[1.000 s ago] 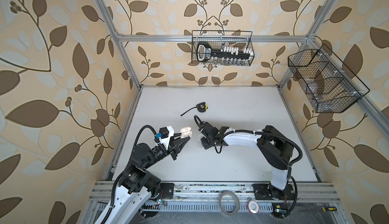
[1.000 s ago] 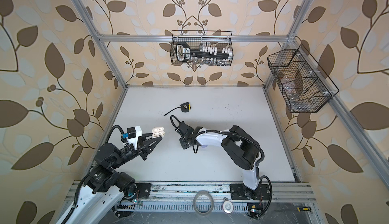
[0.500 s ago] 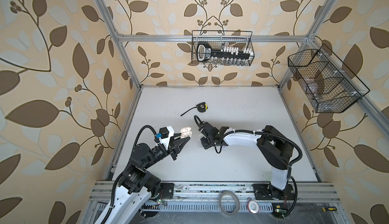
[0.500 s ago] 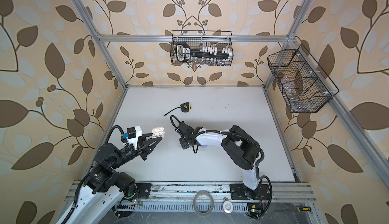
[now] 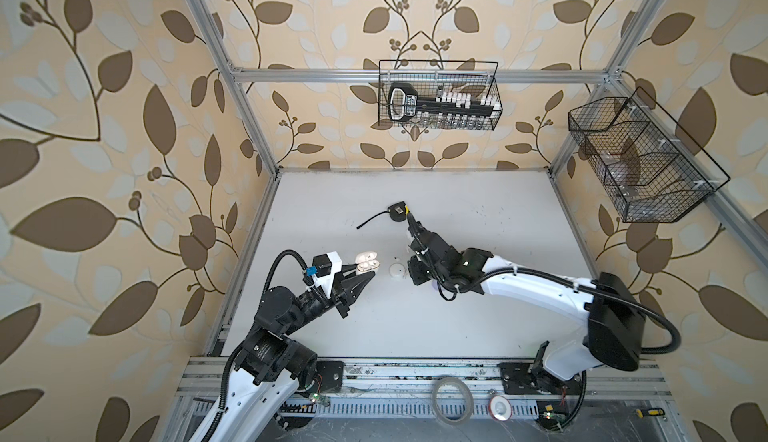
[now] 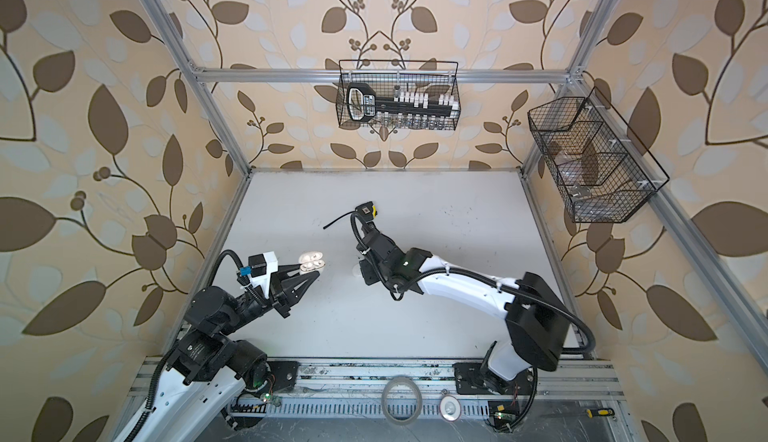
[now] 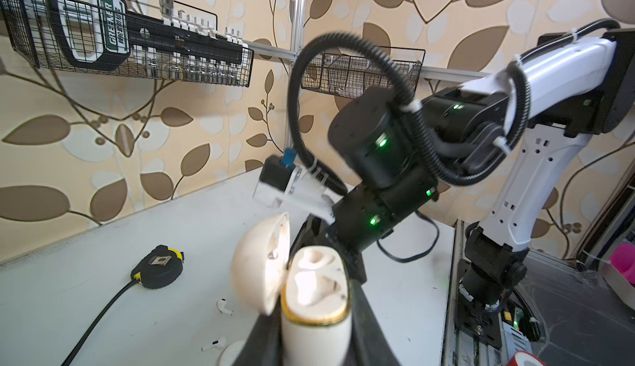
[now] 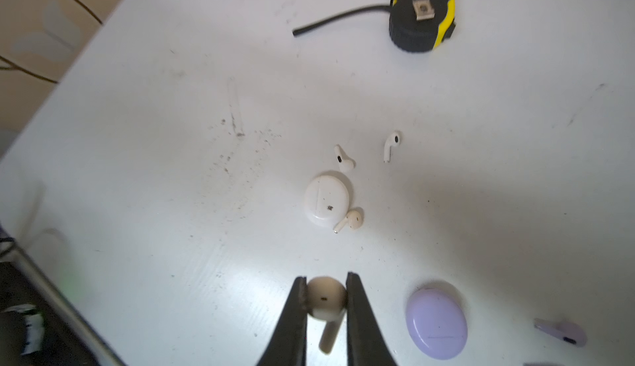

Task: Insert the wireless bluetooth earbuds into the charging case
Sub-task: 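Lift the earbud and carry it toward the case in the left gripper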

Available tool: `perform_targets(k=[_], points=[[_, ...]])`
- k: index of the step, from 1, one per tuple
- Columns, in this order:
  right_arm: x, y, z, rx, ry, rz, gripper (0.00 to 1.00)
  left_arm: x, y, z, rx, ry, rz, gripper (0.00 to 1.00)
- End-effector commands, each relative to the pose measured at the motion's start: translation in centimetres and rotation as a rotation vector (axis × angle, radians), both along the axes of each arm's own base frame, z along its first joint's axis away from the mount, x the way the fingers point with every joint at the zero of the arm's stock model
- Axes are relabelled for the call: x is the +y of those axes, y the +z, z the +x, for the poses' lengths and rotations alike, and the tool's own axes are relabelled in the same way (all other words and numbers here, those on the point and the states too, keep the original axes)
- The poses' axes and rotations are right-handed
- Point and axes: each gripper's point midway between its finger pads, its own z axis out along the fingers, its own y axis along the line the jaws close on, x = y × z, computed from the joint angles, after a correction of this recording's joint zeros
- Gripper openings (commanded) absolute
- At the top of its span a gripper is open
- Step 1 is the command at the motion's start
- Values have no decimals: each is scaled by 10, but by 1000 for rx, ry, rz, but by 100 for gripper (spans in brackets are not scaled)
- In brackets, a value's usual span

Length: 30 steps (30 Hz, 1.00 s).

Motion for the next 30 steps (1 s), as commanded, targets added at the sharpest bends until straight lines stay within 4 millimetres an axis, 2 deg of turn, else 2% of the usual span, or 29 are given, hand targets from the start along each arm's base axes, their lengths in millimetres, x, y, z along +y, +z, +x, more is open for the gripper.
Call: perform_targets(k=[1, 5, 7, 10, 13, 16, 18, 26, 30], points=[[-8, 42, -8, -58, -79, 98, 15, 1, 18, -6, -64, -12, -51, 0], [4, 107, -32, -180, -27, 327, 15, 2, 16, -9, -67, -18, -60, 0], [1, 138, -45, -284, -11, 404, 16, 2, 18, -12, -81, -27, -72, 0], [-7, 178, -56, -385, 17, 518, 17, 1, 18, -14, -81, -39, -80, 0], [-10, 207, -66, -451, 63, 573, 17, -1, 19, -16, -92, -57, -79, 0], [-14, 221, -69, -487, 74, 595, 17, -3, 22, -18, -109, -77, -81, 0], [-10, 224, -72, -511, 102, 629, 17, -4, 23, -17, -111, -80, -86, 0], [33, 225, -96, -614, 284, 612, 15, -4, 34, -26, -118, -117, -143, 0], [48, 226, -119, -657, 368, 623, 16, -1, 37, -30, -131, -115, -155, 0]])
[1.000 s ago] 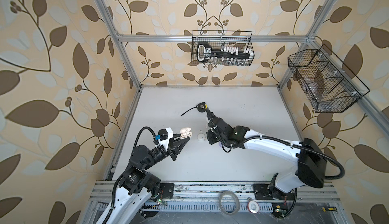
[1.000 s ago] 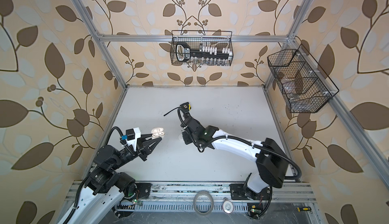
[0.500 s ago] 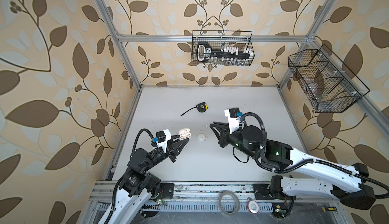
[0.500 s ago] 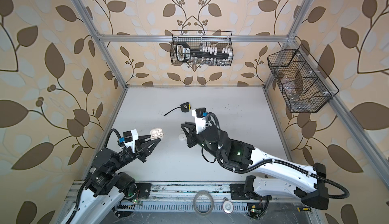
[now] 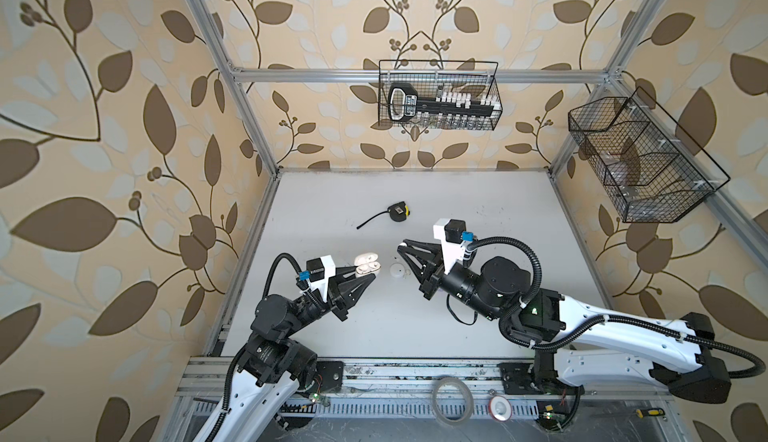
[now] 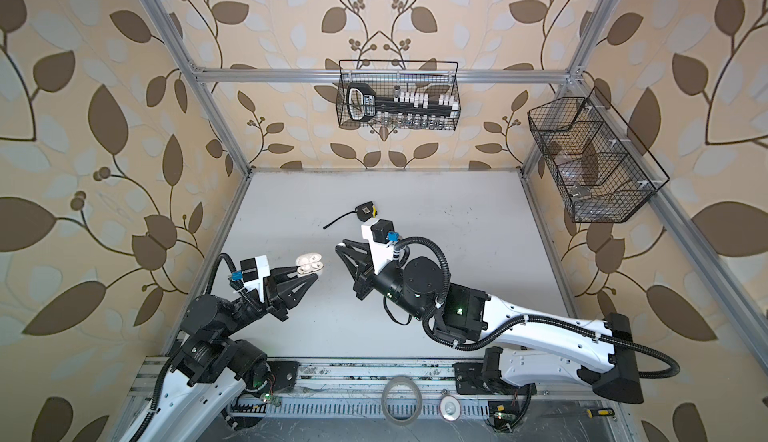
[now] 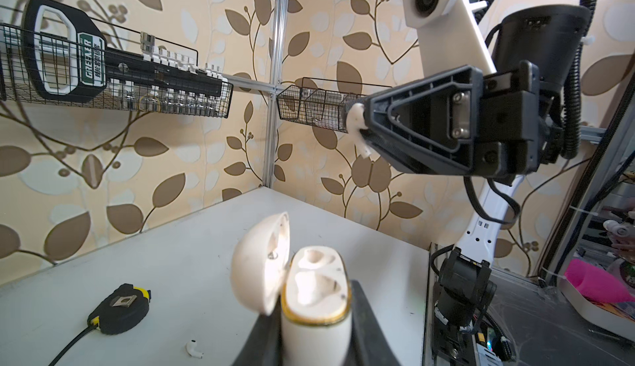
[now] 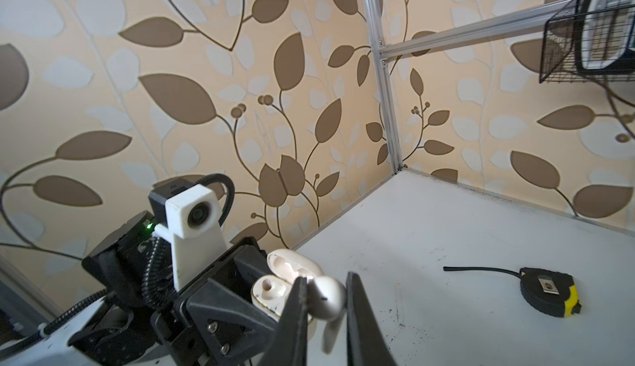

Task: Insert the wireless bluetooth earbuds into the charging case
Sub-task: 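Lift the earbud and carry it toward the case in the left gripper, then lower the earbud into the open cream case slot with the right gripper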

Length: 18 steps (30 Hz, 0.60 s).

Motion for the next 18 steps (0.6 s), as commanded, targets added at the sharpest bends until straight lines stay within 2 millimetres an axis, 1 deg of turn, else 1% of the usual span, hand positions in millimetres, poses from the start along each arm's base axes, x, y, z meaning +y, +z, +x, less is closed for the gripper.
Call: perform_targets(k=[1, 5, 9, 14, 18], points=[[11, 13, -20, -105, 58, 26, 16, 1, 16, -14, -68, -40, -42, 0], [23, 8, -29, -114, 89, 23, 15, 0, 16, -15, -73, -48, -48, 0], [29, 4, -34, -130, 110, 35, 15, -2, 16, -17, -82, -66, -47, 0], [32, -2, -27, -136, 76, 32, 15, -4, 20, -26, -117, -109, -57, 0], [33, -3, -27, -138, 74, 46, 15, -3, 20, -27, -127, -108, -59, 0]])
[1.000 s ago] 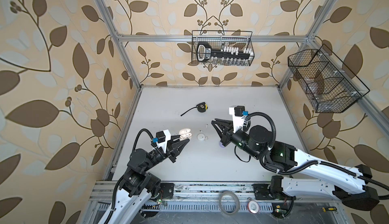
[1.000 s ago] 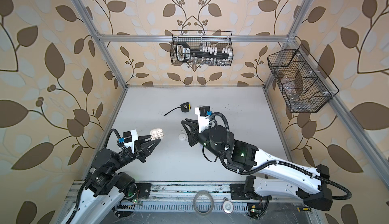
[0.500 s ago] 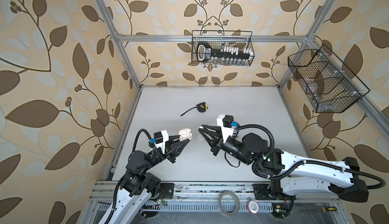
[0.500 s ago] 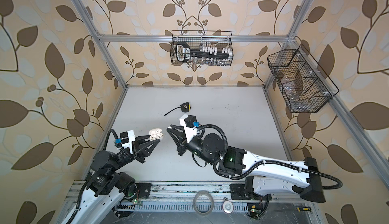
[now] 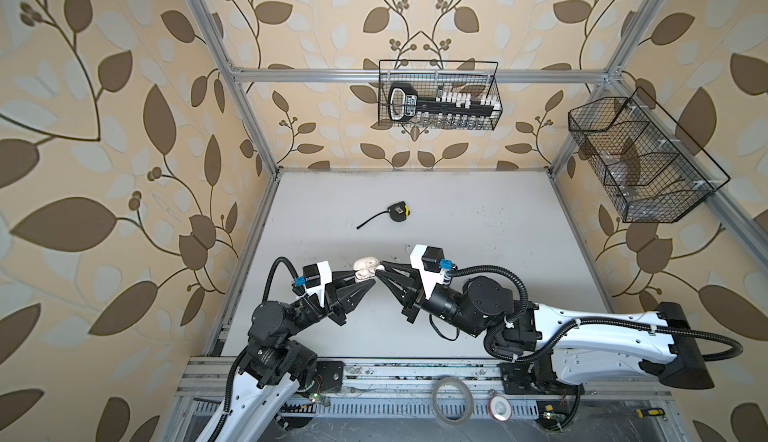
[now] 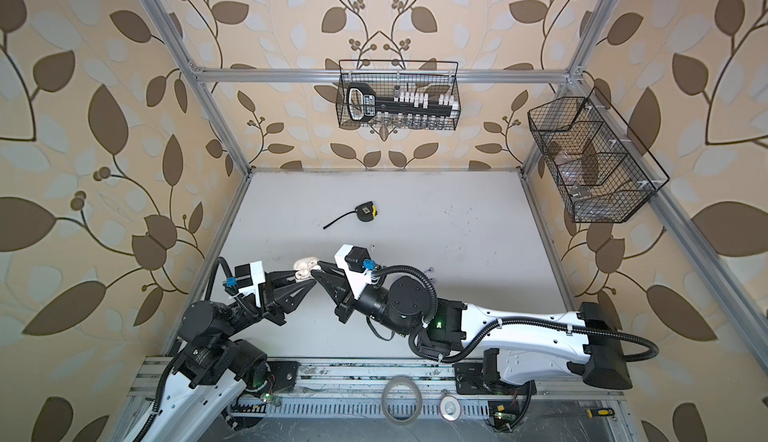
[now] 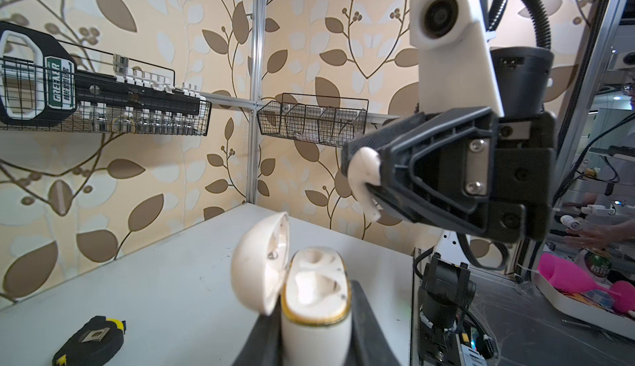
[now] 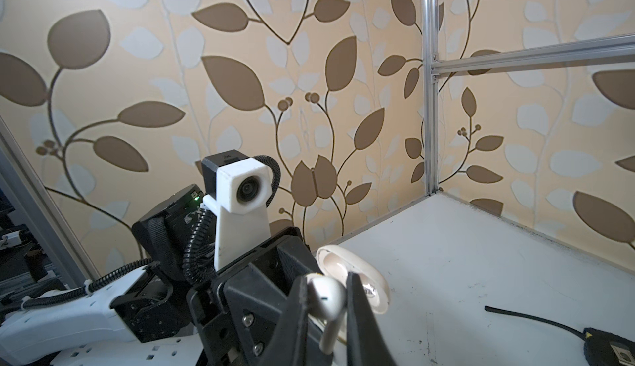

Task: Insert the wireless bluetooth earbuds into the charging case
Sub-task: 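Lower the earbud into the open cream case slot with the right gripper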

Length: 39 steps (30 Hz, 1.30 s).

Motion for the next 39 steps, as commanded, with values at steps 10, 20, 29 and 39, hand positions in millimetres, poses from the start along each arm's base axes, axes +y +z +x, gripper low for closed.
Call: perform_targets(k=[10, 20, 29, 39], points=[[6, -3, 2, -24, -18, 30, 15, -1, 14, -20, -102, -68, -28, 0], [6, -18, 2, -25, -19, 15, 13, -1, 14, -24, -131, -82, -31, 0], [4, -26, 3, -28, -30, 6, 13, -2, 15, -28, -145, -98, -37, 0], [3, -32, -4, -74, -36, -1, 11, 1, 18, -30, -140, -94, -50, 0]])
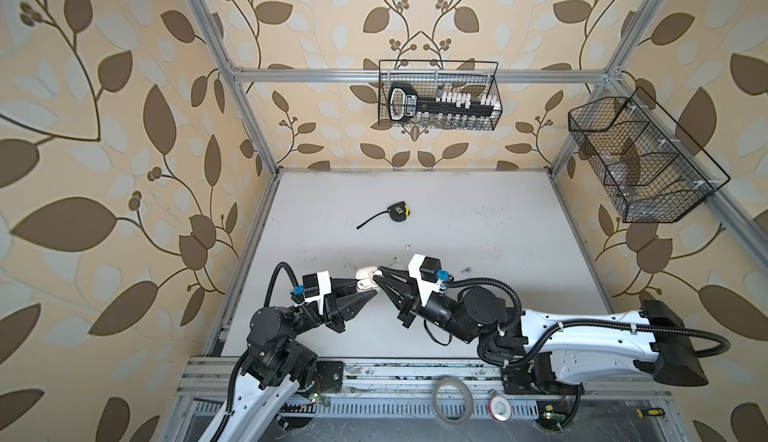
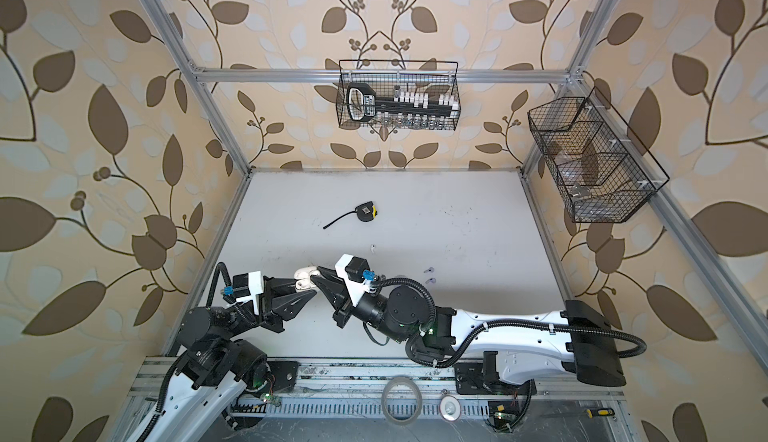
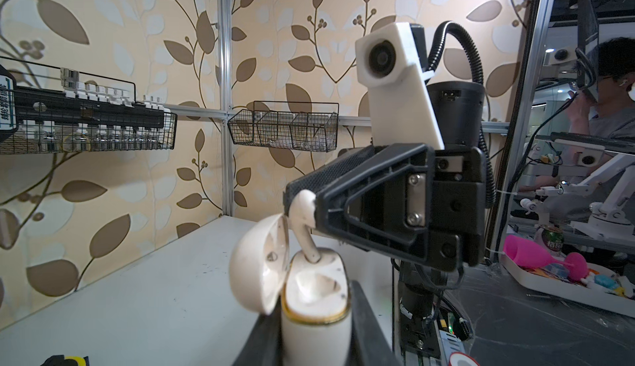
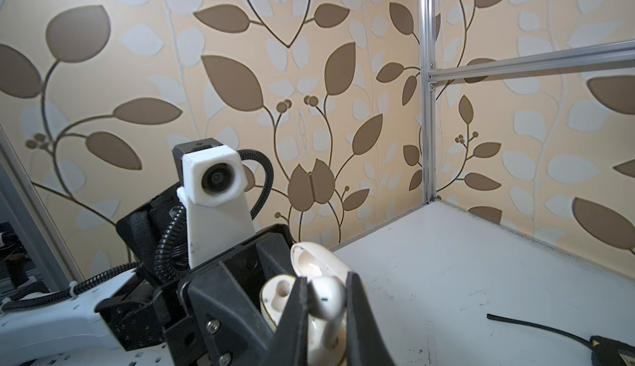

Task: Insert the wireless bluetooth earbuds into the charging case
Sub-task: 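Lower the earbud into the open cream case slot with the right gripper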

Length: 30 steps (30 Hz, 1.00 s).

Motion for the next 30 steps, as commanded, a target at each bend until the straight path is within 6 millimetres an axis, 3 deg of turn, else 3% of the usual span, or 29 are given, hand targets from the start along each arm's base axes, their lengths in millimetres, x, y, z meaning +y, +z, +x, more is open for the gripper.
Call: perform_targets(k=[1, 12, 30], points=[[-1, -9, -1, -37, -21, -21, 11, 5, 20, -12, -80, -9, -48, 0], [-5, -13, 3, -66, -75, -45, 9, 6, 21, -11, -76, 2, -49, 0], [3, -18, -16, -115, -38, -55, 7, 12, 21, -7, -50, 55, -62, 0]])
